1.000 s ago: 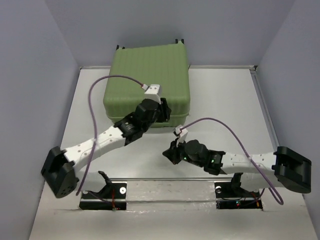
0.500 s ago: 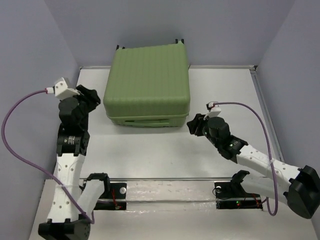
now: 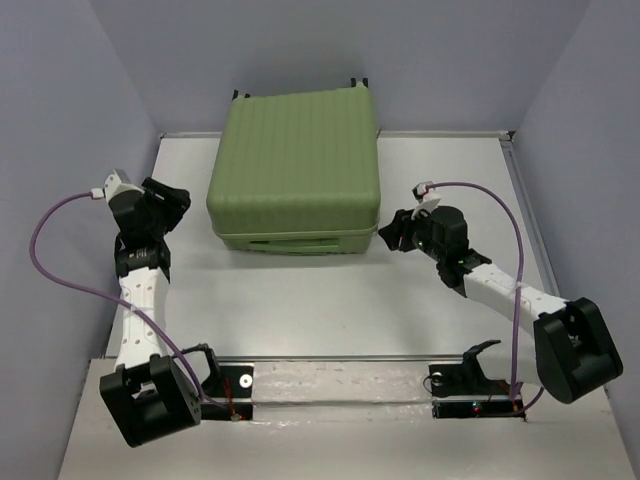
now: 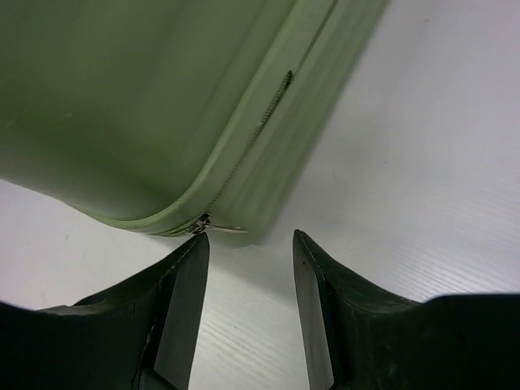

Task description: Pack the luggage

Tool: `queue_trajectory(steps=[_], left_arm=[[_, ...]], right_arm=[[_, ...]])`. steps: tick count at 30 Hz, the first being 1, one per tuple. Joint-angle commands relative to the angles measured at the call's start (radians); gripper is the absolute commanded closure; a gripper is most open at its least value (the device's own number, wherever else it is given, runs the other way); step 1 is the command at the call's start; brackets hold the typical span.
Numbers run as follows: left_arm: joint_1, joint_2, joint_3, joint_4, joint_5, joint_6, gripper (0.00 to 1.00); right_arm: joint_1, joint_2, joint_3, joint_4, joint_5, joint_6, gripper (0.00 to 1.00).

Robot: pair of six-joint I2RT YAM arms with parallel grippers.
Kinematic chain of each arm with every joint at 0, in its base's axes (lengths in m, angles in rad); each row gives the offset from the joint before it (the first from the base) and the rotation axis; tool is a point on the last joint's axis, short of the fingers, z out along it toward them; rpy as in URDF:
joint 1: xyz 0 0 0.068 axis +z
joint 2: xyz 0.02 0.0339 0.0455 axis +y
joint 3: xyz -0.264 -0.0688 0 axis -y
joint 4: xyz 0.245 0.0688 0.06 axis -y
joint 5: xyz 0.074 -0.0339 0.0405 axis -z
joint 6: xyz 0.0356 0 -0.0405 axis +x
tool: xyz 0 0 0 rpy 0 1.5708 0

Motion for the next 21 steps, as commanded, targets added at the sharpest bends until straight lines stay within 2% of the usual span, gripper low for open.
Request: queue_trajectory(steps=[1,6,14,16,18,21], left_arm=[[0.005,0.04,0.002,0.127,0.072,-0.025,0.35],[0.005,0.104,-0.018,0.161,0.148,-0.053,0.35],[-0.019,0.107,-0.075,0.191,0.168,-0.081,0.35],[-0.033,0.107,-0.087,0.194,0.158,-0.085,0.35],[-0.053,0.101,-0.115,0.205,0.141,-0.094,0.35],[-0.087,0.098,-0.138,0.223,0.125,-0.104,0.35]], right_arm=[[-0.018,0.056,-0.014,0.233,-0.29,-0.079,0.48],[-0.018,0.137,0.014,0.284,-0.364,-0.087,0.48],[-0.018,0.219,0.028,0.356,-0.312,-0.068,0.59],[-0.018,0.225,0.029,0.376,-0.304,-0.056,0.71],[-0.018,0.226,0.028,0.381,-0.301,-0.038,0.88],[-0.018,0.202,-0.004,0.39,-0.301,-0.015,0.93]])
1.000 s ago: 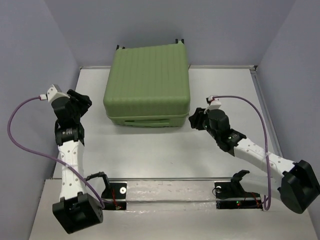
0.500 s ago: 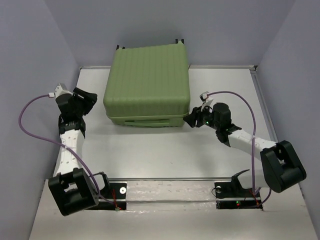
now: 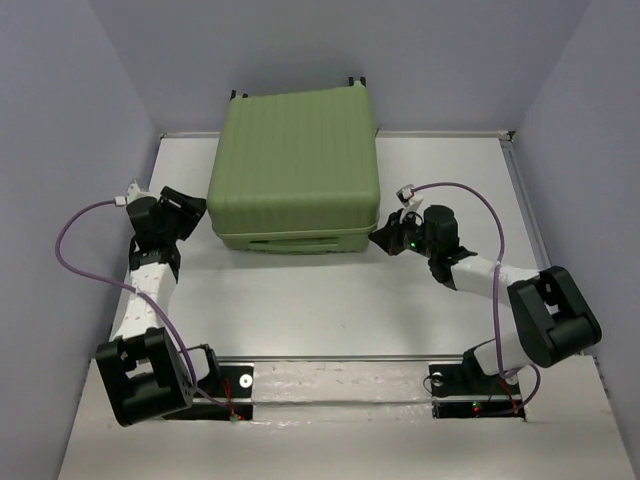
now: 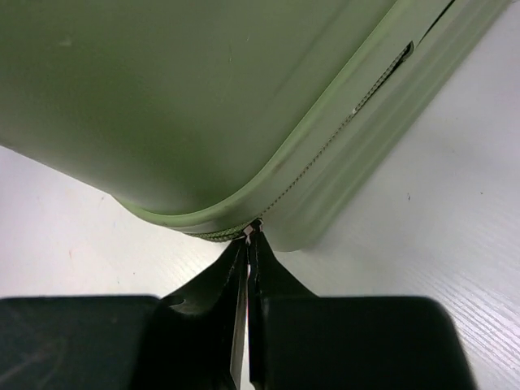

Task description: Pack the luggage

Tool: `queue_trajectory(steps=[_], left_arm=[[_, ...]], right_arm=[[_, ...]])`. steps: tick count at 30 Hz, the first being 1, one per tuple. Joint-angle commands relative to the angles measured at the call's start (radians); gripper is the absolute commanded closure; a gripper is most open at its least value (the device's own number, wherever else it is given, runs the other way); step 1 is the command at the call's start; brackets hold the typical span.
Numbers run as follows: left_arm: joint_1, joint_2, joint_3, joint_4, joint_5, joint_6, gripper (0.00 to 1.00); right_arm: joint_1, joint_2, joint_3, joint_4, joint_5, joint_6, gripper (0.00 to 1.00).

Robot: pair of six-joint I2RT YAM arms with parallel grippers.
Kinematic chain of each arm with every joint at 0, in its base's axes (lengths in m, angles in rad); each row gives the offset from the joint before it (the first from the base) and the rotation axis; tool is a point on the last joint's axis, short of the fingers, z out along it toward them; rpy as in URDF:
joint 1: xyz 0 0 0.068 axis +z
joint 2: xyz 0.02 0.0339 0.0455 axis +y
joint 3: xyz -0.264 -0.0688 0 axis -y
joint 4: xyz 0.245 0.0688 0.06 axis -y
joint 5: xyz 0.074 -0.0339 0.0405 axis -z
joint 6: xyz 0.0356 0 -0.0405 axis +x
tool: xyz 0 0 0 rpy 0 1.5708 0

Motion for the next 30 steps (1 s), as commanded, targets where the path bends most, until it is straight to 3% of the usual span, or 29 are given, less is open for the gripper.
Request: queue_trajectory(steps=[1,12,15,18,20,26,30], left_arm=[[-0.085,-0.021,-0.047,0.062,-0.005,-0.022,0.35],[-0.398,-0.102,-0.106,0.082,-0.162,-0.082,0.36],[-0.452,-0.147,-0.126,0.084,-0.185,-0.111,0.36],[-0.499,-0.182,-0.145,0.095,-0.215,-0.139,0.36],[-0.515,-0.187,-0.148,0.095,-0.219,-0.142,0.36],[-0.536,-0.216,-0.186,0.092,-0.234,-0.131,0.36],[-0.575,-0.185,-0.188,0.119,-0.228,-0.137,0.36]], right_arm=[[0.024,-0.027,-0.008,0.145,0.011,0.034,0.93],[0.44,-0.162,-0.052,-0.073,0.445,0.097,0.93],[0.556,-0.153,-0.037,-0.12,0.586,0.142,0.93],[0.759,-0.078,0.038,-0.151,0.669,0.149,0.93],[0.779,-0.036,0.078,-0.173,0.72,0.16,0.93],[0.779,-0.042,0.127,-0.16,0.685,0.168,0.93],[0.794,0.085,0.233,-0.099,0.554,0.195,0.93]])
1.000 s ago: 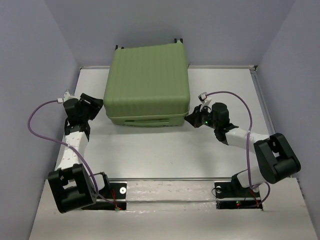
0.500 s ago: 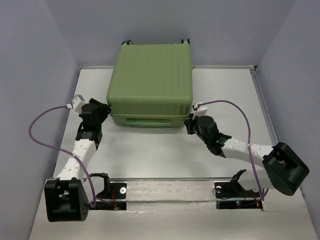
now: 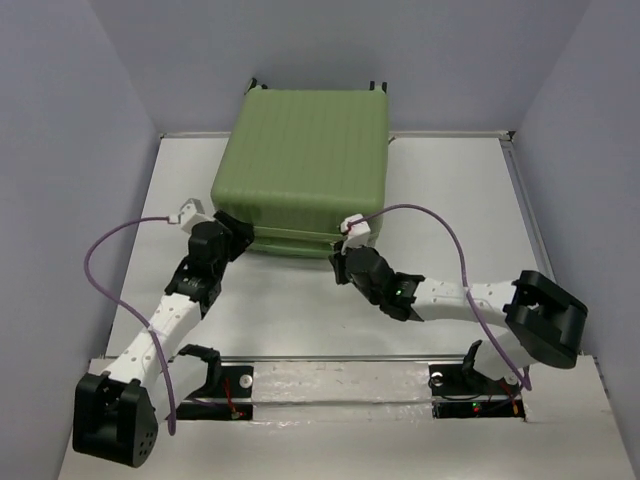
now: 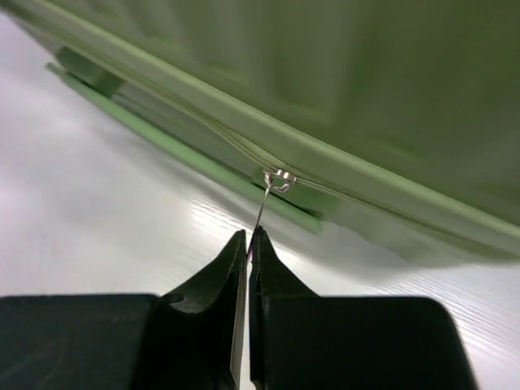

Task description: Pack the luggage

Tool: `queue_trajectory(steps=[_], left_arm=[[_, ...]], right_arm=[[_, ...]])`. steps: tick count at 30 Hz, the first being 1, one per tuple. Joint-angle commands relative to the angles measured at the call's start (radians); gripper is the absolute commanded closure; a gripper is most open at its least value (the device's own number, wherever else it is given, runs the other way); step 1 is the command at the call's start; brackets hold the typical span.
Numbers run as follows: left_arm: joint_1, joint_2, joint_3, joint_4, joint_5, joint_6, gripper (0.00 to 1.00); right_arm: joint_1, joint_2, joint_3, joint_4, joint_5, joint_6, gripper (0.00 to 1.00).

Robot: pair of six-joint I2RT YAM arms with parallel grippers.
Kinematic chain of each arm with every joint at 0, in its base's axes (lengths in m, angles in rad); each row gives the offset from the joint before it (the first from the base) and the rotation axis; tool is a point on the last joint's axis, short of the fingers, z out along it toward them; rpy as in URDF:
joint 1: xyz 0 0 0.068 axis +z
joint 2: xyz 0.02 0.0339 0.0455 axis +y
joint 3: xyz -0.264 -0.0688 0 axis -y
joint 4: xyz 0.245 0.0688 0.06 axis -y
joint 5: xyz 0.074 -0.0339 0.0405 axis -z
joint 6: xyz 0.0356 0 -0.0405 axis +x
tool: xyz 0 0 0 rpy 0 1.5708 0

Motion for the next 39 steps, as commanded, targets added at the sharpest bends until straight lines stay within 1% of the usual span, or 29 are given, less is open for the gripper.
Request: queue_trajectory(steps=[1,2,4,5,7,8,9,10,11,12,15,16,18,20,22,23,24,25,26,27,28,30,31,32,33,34,36,37,39], left_arm=[[-0.112,0.045,0.006,0.195,0.277,-0.052,0.36],[-0.13,0.054,0.017,0.195,0.26,-0.043,0.37],[-0.149,0.062,0.028,0.164,0.236,-0.004,0.38],[-0.149,0.062,0.031,0.163,0.238,0.013,0.38],[-0.143,0.051,0.075,0.083,0.225,0.059,0.38],[-0.143,0.042,0.092,0.052,0.215,0.085,0.38],[-0.141,0.004,0.113,0.002,0.153,0.12,0.38],[-0.141,-0.018,0.123,-0.018,0.134,0.135,0.38],[-0.14,-0.06,0.13,-0.055,0.116,0.16,0.38],[-0.14,-0.079,0.14,-0.055,0.097,0.16,0.37],[-0.129,-0.15,0.17,-0.109,0.05,0.189,0.36],[-0.124,-0.164,0.189,-0.158,0.027,0.206,0.35],[-0.121,-0.196,0.216,-0.196,-0.013,0.226,0.3],[-0.099,-0.204,0.279,-0.253,-0.099,0.255,0.23],[-0.059,-0.194,0.348,-0.267,-0.124,0.278,0.22],[0.004,-0.169,0.376,-0.268,-0.108,0.287,0.22],[0.045,-0.152,0.428,-0.267,-0.046,0.29,0.22],[0.088,-0.133,0.449,-0.262,-0.012,0.293,0.22],[0.133,-0.116,0.469,-0.256,0.019,0.294,0.22],[0.212,-0.078,0.483,-0.238,0.075,0.287,0.21],[0.266,-0.057,0.5,-0.229,0.105,0.281,0.21],[0.342,0.008,0.5,-0.178,0.18,0.239,0.2],[0.392,0.032,0.493,-0.16,0.27,0.222,0.2],[0.412,0.055,0.497,-0.149,0.303,0.206,0.19],[0.426,0.081,0.5,-0.144,0.323,0.197,0.18],[0.434,0.129,0.505,-0.124,0.339,0.188,0.18],[0.455,0.207,0.508,-0.112,0.353,0.179,0.18],[0.469,0.236,0.503,-0.094,0.388,0.169,0.17],[0.477,0.313,0.502,-0.077,0.424,0.16,0.17]], right_arm=[[0.157,0.168,0.15,0.121,-0.378,0.067,0.93],[0.17,0.208,0.22,0.142,-0.388,0.068,0.93],[0.208,0.291,0.28,0.165,-0.392,0.058,0.93],[0.219,0.307,0.32,0.182,-0.386,0.047,0.93],[0.219,0.315,0.34,0.17,-0.392,0.01,0.93],[0.219,0.307,0.33,0.173,-0.391,0.007,0.93],[0.219,0.275,0.288,0.176,-0.373,0.002,0.93],[0.219,0.253,0.261,0.175,-0.36,0.002,0.93],[0.219,0.206,0.201,0.175,-0.339,0.007,0.93],[0.219,0.206,0.201,0.175,-0.339,0.013,0.93],[0.208,0.109,0.095,0.175,-0.377,0.039,0.93],[0.208,0.083,0.077,0.15,-0.388,0.044,0.93],[0.208,0.071,0.072,0.127,-0.386,0.061,0.93],[0.208,0.08,0.076,0.135,-0.406,0.068,0.93],[0.208,0.097,0.095,0.136,-0.417,0.075,0.93],[0.208,0.101,0.108,0.13,-0.415,0.082,0.89],[0.208,0.097,0.11,0.115,-0.411,0.085,0.66],[0.208,0.071,0.11,0.101,-0.409,0.084,0.55],[0.208,0.071,0.107,0.078,-0.408,0.078,0.47],[0.208,0.018,0.102,0.016,-0.377,0.07,0.42],[0.208,-0.018,0.096,-0.017,-0.356,0.058,0.41],[0.208,-0.145,0.073,-0.081,-0.258,0.041,0.44],[0.198,-0.19,0.067,-0.139,-0.219,0.039,0.51],[0.184,-0.233,0.063,-0.173,-0.186,0.038,0.79],[0.132,-0.273,0.061,-0.207,-0.161,0.039,0.9],[0.094,-0.338,0.063,-0.271,-0.109,0.044,0.93],[-0.009,-0.389,0.061,-0.315,-0.118,0.068,0.93],[-0.114,-0.426,0.063,-0.333,-0.121,0.074,0.93],[-0.199,-0.437,0.078,-0.345,-0.077,0.073,0.93]])
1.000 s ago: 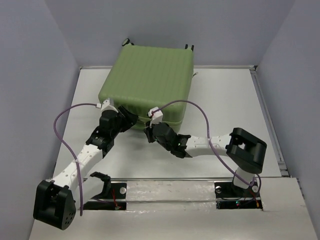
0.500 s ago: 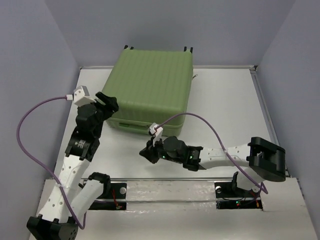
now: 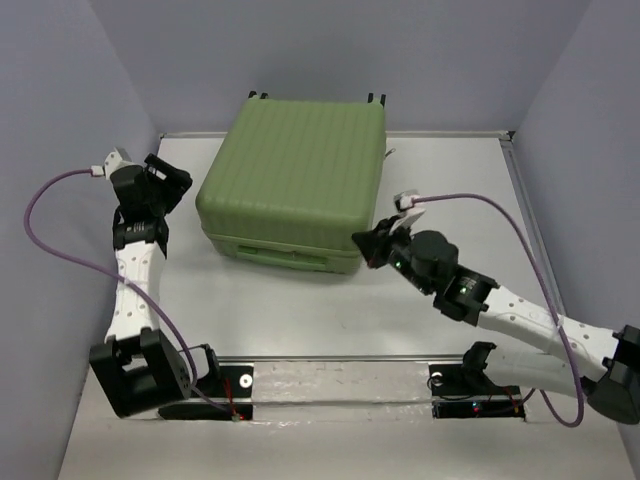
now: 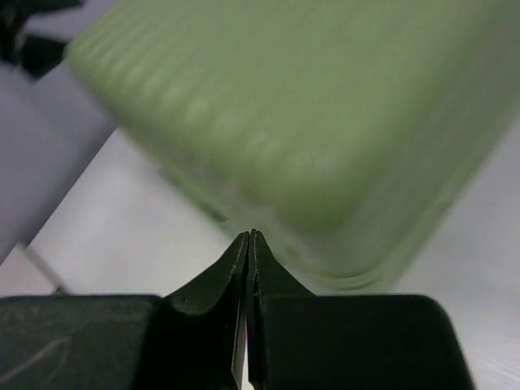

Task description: Pack the luggage

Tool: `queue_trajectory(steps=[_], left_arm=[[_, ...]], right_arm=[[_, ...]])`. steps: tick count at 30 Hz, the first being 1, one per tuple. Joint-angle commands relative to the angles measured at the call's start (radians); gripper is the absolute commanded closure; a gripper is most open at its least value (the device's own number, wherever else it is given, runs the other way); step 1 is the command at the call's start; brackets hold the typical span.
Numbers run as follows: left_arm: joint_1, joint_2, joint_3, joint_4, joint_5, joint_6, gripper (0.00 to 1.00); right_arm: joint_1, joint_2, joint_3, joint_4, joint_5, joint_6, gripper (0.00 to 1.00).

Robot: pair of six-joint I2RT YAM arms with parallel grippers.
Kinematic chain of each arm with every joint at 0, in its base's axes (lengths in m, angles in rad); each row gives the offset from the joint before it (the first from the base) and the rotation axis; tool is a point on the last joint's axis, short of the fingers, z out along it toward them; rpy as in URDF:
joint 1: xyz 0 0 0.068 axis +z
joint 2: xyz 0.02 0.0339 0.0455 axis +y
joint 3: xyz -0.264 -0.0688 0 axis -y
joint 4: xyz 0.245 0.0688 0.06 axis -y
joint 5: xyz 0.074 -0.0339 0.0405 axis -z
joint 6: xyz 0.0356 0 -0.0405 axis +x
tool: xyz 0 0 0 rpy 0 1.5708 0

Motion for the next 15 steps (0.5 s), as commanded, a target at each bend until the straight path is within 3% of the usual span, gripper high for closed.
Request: queue_trajectory(steps=[1,7,15], left_arm=[[0.026,0.111,0.017,0.096,0.16,-0.039,0.17],[0.029,0.256,0.006,0.161,0.206,-0.071,0.17],[-0.022,0.464,-0.02,0.202,0.251,-0.093,0.18]], right_arm=[[-0.248,-0.019,0.04,-0.166,0.123,0.002,0.93],[-0.543,0.177,0.162,-0.172,0.035,0.014,0.93],[-0.617,0.537,0.425,-0.168,-0.084,-0.006,0.93]])
